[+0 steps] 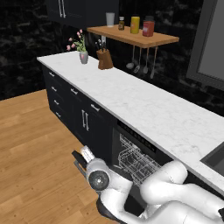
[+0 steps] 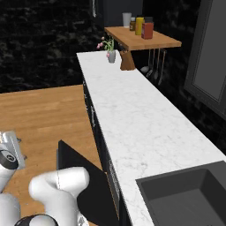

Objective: Pick up the cup and bowl from the counter, place them in the dishwasher, and close the dishwasher door.

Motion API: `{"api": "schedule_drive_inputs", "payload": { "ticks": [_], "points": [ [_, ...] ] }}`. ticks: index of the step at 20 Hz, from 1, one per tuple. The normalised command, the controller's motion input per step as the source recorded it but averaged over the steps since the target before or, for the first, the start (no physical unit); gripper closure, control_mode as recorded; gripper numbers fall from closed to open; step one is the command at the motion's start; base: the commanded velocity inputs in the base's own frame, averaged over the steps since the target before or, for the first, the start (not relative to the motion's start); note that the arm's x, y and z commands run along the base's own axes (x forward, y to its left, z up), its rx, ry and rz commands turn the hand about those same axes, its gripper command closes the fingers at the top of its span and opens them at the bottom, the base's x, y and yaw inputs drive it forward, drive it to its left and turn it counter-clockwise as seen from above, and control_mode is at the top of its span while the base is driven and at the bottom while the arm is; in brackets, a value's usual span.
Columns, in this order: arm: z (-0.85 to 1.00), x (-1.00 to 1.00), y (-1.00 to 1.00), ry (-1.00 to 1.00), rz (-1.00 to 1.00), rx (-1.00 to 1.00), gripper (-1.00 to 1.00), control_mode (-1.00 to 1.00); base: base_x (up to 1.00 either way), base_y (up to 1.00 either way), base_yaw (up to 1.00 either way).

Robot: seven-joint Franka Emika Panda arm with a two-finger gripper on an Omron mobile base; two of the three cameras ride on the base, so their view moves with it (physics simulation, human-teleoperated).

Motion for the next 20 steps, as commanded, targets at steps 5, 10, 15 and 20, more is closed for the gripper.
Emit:
{"api": "schedule_drive_inputs", "payload": {
  "ticks": [5, 10, 15, 20],
  "points": [
    [-0.07, -0.27, 1.00, 0.05, -0.19, -0.04, -1.00, -1.00, 0.00, 0.00, 0.00],
    [-0.46, 0.00, 1.00, 0.09, -0.26, -0.24, -1.00, -1.00, 0.00, 0.00, 0.00],
    [-0.88, 0.00, 0.99, 0.02, -0.24, -0.37, -1.00, -1.00, 0.00, 0.00, 0.00],
    [-1.00, 0.09, 0.59, 0.00, -0.24, -0.42, -1.00, -1.00, 0.00, 0.00, 0.00]
  ]
}}
